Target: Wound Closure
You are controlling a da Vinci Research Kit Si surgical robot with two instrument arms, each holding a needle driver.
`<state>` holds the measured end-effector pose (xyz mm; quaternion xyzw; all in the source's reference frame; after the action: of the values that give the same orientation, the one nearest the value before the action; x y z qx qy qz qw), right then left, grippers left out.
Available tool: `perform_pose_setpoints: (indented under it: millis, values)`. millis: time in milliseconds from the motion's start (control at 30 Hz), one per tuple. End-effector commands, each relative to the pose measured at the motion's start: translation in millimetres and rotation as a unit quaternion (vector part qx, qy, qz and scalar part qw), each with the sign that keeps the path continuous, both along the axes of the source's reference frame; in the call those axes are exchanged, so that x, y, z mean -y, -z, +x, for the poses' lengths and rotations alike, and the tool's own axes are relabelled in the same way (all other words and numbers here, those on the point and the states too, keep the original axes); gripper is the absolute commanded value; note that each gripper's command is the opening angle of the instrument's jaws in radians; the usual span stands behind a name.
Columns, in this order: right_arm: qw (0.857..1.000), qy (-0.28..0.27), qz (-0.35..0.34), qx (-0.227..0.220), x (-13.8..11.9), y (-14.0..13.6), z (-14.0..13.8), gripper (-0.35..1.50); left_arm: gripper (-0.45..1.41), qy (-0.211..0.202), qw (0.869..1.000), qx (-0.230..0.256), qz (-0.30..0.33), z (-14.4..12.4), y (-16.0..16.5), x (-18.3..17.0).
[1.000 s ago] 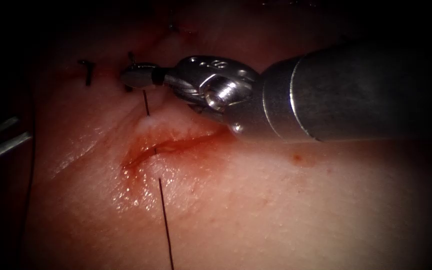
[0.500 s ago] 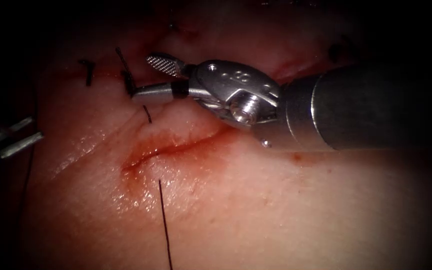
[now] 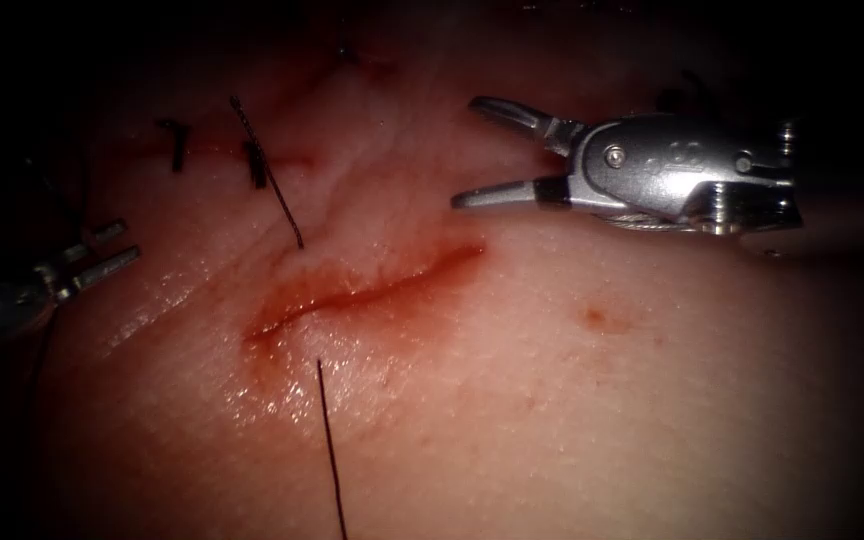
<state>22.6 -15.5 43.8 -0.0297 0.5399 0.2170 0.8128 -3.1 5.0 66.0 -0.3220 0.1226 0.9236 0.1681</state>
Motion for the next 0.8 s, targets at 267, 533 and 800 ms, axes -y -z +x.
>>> perform_pose_setpoints:
  millis: [267,533,800]
  values:
    - [1.000,0.015,0.000,0.002,0.8,-0.6,-0.4,1.46,-0.45,-0.032,0.997,-0.064,-0.006,-1.4,-4.3,-3.4]
    - [1.000,0.027,0.000,0.011,1.5,-0.8,-0.4,1.46,1.09,-0.056,0.994,-0.098,0.004,-0.9,-4.8,-3.8]
    - [0.999,0.032,0.007,0.015,2.0,-1.0,-0.4,1.46,1.36,-0.047,0.995,-0.086,0.002,-0.9,-3.0,-3.6]
